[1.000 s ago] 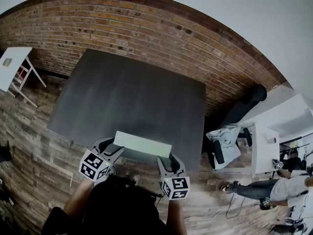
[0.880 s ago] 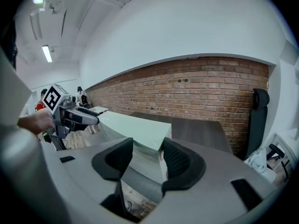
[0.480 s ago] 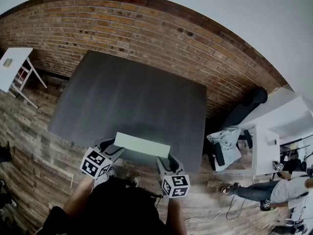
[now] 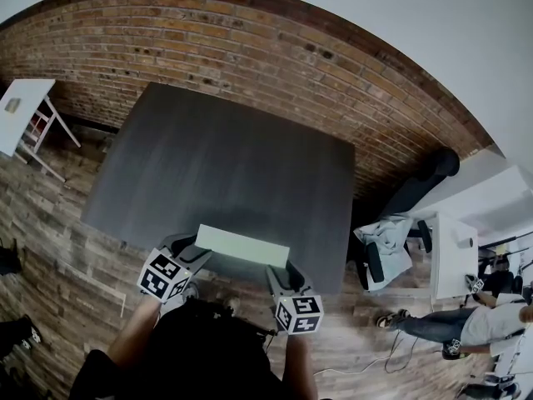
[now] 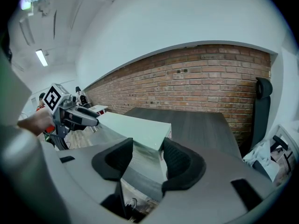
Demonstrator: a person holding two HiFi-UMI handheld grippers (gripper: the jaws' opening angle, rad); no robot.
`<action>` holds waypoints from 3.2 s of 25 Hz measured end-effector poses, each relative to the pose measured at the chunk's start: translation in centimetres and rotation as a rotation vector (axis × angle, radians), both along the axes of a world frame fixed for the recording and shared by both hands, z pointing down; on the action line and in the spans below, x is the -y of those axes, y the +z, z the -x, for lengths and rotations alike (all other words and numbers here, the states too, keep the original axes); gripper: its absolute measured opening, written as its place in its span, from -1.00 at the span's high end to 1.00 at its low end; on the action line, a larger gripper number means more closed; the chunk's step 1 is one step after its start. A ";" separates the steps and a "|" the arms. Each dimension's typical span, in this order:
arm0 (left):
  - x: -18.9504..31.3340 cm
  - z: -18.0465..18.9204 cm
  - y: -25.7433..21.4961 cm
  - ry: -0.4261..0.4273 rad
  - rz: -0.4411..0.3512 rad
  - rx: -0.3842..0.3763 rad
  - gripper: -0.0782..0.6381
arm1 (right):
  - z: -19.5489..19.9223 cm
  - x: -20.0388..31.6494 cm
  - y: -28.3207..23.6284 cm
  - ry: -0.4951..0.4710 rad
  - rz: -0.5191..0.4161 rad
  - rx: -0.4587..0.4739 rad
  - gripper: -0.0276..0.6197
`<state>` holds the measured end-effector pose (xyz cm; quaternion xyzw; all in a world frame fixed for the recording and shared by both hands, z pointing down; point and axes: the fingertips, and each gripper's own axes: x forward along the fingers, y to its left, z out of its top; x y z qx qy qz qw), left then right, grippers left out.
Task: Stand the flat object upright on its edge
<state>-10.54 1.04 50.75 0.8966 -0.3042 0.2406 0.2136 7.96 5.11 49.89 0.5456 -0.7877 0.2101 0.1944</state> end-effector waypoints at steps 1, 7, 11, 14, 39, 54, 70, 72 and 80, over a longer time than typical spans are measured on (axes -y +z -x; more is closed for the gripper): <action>0.1 -0.1 0.0 -0.001 0.000 -0.002 0.16 | -0.1 0.1 0.0 0.000 -0.001 0.002 0.25; 0.5 -0.6 0.1 -0.008 -0.010 -0.022 0.16 | -0.7 0.5 0.4 0.003 -0.002 0.021 0.25; 0.9 -0.7 0.1 -0.014 -0.009 -0.045 0.16 | -0.8 0.8 0.4 0.002 -0.018 0.023 0.25; 0.8 -0.8 0.1 -0.009 -0.009 -0.058 0.16 | -0.9 0.6 0.4 -0.002 -0.030 0.031 0.25; 0.6 -0.3 -0.9 -0.025 -0.060 -0.131 0.16 | -1.0 0.8 -2.0 0.034 -0.158 0.074 0.18; -0.7 1.4 -6.0 -0.121 -0.247 -0.244 0.33 | 1.0 -1.3 -6.9 0.068 -0.353 0.048 0.52; -7.8 -2.5 -3.1 -0.033 -0.282 -0.291 0.64 | 5.6 -5.2 -4.0 0.066 -0.289 0.139 0.84; -8.3 -3.0 -3.0 -0.016 -0.289 -0.283 0.64 | 5.7 -5.5 -3.7 0.066 -0.282 0.150 0.84; -8.6 -3.6 -3.1 -0.005 -0.323 -0.279 0.64 | 5.5 -5.7 -3.6 0.074 -0.284 0.148 0.84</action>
